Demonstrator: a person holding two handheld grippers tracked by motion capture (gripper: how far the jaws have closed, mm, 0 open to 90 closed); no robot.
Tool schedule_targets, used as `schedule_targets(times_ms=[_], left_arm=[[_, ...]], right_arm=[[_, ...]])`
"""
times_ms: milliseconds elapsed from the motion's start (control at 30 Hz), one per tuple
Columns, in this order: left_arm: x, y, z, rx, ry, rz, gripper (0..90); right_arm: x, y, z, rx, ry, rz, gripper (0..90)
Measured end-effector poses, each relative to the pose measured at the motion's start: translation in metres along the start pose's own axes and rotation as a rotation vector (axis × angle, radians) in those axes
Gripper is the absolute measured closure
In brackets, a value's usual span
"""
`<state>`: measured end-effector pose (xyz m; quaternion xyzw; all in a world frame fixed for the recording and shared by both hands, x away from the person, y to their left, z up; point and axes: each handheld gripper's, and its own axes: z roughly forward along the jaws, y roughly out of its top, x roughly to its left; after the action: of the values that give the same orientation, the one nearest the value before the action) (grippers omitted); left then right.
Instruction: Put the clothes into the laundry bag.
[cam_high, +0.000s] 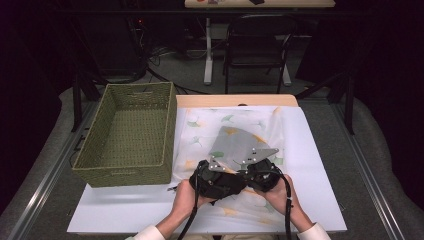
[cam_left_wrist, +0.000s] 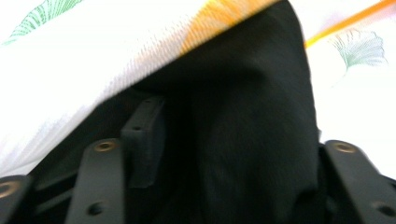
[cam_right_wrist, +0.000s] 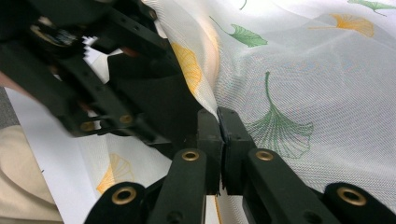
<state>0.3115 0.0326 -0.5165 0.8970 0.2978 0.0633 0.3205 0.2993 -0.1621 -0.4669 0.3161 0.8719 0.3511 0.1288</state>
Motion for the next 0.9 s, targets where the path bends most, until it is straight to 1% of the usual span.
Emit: schedule_targets(times_ms=[33,67,133,167,233,267,300,333,367,433,567,600,633,700,733,767,833,900], left_arm=[[-0.001,-0.002,-0.002,0.003,0.002,0.011,35.2],[-0.002,-0.004,-0.004,0.004,0.007,0.013,32.4],[-0.004,-0.009,-0.008,0.011,0.014,0.023,28.5],[-0.005,-0.012,-0.010,0.009,0.014,0.021,27.2],[-0.008,-0.016,-0.013,0.013,0.025,0.022,26.4],[-0.009,-0.019,-0.013,0.006,0.025,0.019,26.5],[-0.010,-0.020,-0.012,0.003,0.033,0.022,26.5],[-0.011,-0.021,-0.011,-0.003,0.041,0.016,27.8],[-0.012,-0.021,-0.009,-0.007,0.042,0.011,31.5],[-0.012,-0.021,-0.006,-0.014,0.037,0.003,42.4],[-0.012,-0.021,-0.006,-0.014,0.037,0.003,42.4],[-0.013,-0.019,0.007,-0.058,0.039,-0.020,42.4],[-0.013,-0.019,0.007,-0.058,0.039,-0.020,73.6],[-0.013,-0.019,0.007,-0.058,0.039,-0.020,73.6],[-0.012,-0.012,0.013,-0.071,0.046,-0.025,73.6],[-0.011,-0.011,0.014,-0.077,0.048,-0.029,79.2],[-0.010,-0.007,0.016,-0.084,0.046,-0.030,79.4],[-0.009,-0.004,0.018,-0.094,0.056,-0.035,79.3]], right_arm=[[0.000,0.000,0.000,0.000,-0.001,0.001,88.4],[0.000,0.000,0.000,0.002,-0.001,0.000,88.3],[0.000,0.000,-0.001,0.001,-0.005,0.007,88.3],[0.000,0.000,-0.001,0.000,-0.006,0.004,88.3],[0.000,0.000,-0.002,0.001,-0.004,0.007,88.3],[0.000,0.000,-0.001,0.002,-0.003,0.008,88.3],[0.000,0.000,-0.001,0.002,-0.004,0.008,88.3],[-0.001,0.000,-0.001,0.001,-0.002,0.003,88.3],[-0.001,0.001,-0.001,0.001,-0.001,0.001,88.3],[-0.001,0.001,0.000,0.003,0.000,0.003,88.3],[0.000,0.001,0.000,0.006,0.000,0.003,88.3],[0.000,0.001,0.000,0.006,0.000,0.003,88.3],[0.000,0.001,0.000,0.006,0.000,0.003,88.3],[0.000,0.001,0.000,0.002,0.006,0.009,88.4],[0.000,0.001,0.000,0.002,0.006,0.009,88.4],[0.000,0.001,-0.001,0.000,0.004,0.006,88.5],[0.000,0.002,-0.003,-0.004,0.001,0.011,88.5],[-0.001,0.002,-0.005,-0.013,0.006,0.014,88.5]])
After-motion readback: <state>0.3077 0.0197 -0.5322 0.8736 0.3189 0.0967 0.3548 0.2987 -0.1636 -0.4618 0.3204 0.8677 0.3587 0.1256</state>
